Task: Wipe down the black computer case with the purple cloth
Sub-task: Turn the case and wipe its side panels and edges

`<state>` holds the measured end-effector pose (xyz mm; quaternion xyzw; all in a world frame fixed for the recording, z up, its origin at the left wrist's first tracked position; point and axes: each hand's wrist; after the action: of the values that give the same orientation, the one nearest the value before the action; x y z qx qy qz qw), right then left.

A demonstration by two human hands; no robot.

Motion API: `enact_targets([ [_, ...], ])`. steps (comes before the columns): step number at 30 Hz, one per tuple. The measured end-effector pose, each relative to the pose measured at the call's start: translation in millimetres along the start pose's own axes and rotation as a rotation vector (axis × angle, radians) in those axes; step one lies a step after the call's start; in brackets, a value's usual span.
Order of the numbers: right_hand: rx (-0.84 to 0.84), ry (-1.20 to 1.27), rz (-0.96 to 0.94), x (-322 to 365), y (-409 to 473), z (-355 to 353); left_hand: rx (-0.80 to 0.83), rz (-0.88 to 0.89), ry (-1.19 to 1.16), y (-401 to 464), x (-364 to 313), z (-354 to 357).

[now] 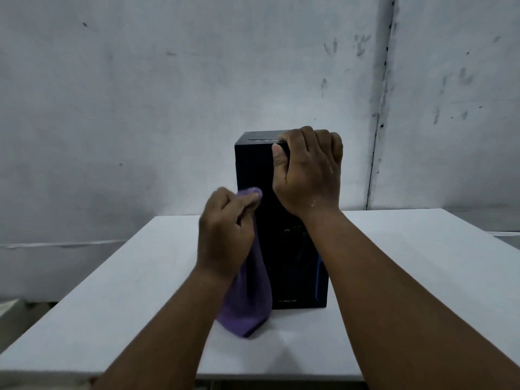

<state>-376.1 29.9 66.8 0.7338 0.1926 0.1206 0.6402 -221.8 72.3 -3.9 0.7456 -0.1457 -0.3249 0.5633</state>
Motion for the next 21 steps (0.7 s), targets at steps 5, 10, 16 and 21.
enact_targets([
  [5,-0.003,-0.002,-0.006,0,-1,1,0.139,0.025,0.039,-28,8,-4],
  [10,0.005,-0.007,-0.004,0,0,0,-0.069,-0.072,-0.006,33,-9,-7],
  [16,0.004,0.008,-0.003,0,0,0,-0.117,-0.084,-0.03,37,-12,2],
  [21,-0.003,-0.008,-0.002,0,0,1,0.08,-0.017,0.002,-26,4,4],
])
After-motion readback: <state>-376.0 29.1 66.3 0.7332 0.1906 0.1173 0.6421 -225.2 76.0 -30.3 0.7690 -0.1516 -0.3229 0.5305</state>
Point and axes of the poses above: each hand's wrist, its own y-axis towards the middle knuckle, its own z-axis out of the palm, x = y × z, and after that the axes turned 9 degrees about -z, right-handed
